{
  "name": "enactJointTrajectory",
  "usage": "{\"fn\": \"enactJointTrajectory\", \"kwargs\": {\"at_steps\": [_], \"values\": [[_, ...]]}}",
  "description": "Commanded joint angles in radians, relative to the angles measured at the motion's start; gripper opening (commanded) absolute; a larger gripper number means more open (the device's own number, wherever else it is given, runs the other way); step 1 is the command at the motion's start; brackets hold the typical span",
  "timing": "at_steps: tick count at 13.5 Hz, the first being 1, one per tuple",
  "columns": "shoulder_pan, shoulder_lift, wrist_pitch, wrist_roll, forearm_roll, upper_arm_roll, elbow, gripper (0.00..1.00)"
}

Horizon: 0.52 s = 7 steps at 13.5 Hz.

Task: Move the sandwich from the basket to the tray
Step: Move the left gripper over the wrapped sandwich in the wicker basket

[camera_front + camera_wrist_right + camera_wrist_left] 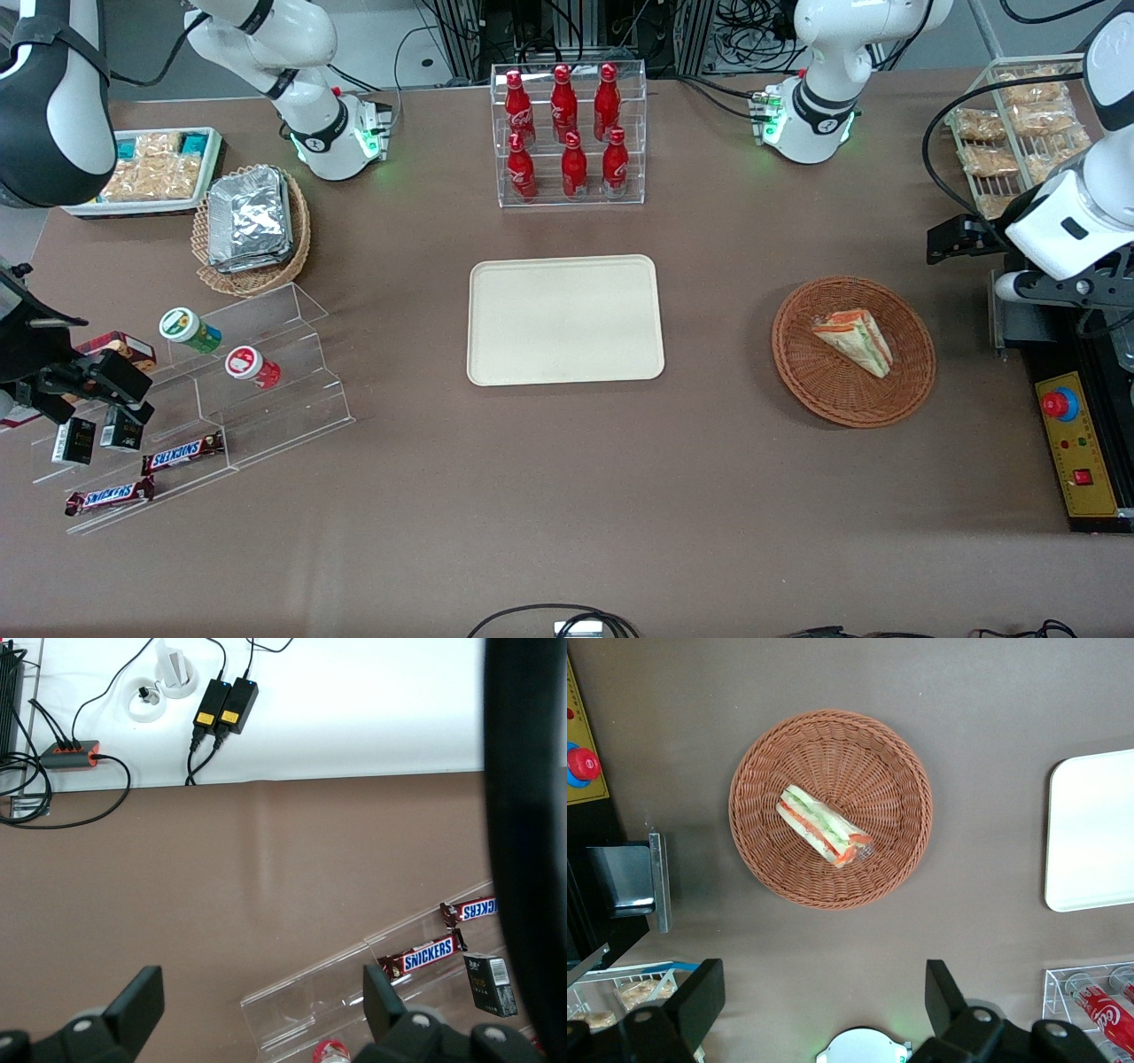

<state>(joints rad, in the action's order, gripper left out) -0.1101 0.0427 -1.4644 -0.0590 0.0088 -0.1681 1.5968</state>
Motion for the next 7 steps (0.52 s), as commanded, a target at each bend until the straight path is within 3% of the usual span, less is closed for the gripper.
{"fn": "enactJointTrajectory", "kwargs": {"at_steps": [1, 7], "values": [[-0.01, -0.009, 0.018, -0.019, -0.013, -0.002, -0.003, 1.0], [-0.011, 0.02, -0.002, 0.001, 0.039, -0.001, 0.026, 1.0]]}}
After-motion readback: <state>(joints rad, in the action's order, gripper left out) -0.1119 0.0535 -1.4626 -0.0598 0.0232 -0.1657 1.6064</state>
